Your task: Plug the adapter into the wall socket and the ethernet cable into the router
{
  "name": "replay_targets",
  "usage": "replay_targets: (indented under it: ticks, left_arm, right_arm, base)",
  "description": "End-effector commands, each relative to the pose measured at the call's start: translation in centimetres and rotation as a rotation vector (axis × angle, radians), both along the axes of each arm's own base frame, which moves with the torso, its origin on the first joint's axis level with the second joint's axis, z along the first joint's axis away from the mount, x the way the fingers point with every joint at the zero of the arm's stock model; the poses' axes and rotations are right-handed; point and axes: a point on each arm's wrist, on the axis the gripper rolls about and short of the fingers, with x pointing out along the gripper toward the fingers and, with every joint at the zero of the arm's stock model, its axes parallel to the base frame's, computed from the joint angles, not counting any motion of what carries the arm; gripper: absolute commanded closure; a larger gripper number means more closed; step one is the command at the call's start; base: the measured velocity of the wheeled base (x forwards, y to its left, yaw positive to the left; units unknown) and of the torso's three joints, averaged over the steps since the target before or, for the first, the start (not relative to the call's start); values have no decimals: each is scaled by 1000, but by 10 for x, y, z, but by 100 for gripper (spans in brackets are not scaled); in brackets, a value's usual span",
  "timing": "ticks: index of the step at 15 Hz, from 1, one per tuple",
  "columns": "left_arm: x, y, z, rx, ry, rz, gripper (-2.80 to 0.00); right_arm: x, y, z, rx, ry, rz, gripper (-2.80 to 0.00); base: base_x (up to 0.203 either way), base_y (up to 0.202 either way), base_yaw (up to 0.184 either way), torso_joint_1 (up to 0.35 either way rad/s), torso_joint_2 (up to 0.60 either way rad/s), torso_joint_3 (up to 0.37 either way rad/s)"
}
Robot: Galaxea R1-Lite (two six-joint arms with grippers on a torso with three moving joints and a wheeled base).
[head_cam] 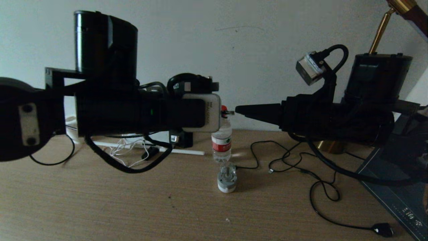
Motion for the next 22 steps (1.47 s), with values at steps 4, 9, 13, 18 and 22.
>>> replay_targets:
  ticks: [4, 9, 13, 18, 22]
  left_arm:
    - [-1, -5, -1, 5, -3, -20, 0]
    - [-6, -10, 1, 2, -8, -40, 0]
    - [-6, -11, 2, 0, -10, -44, 0]
    - [-8, -13, 2, 0, -10, -51, 0]
    - [-8, -17, -1, 4, -5, -63, 0]
  right_arm:
    - [3, 1, 6, 0, -46, -15, -280]
    - [1, 6, 6, 0, -45, -1, -280]
    - [0, 7, 6, -1, -44, 1, -280]
    - [-3, 12, 5, -1, -43, 21, 0]
    - [-6, 18, 4, -2, -40, 39, 0]
  base:
    - [0, 0, 0, 0, 0, 0]
    - [0, 0, 0, 0, 0, 0]
    - [0, 0, 0, 0, 0, 0]
    - [0, 0, 0, 0, 0, 0]
    - [0, 0, 0, 0, 0, 0]
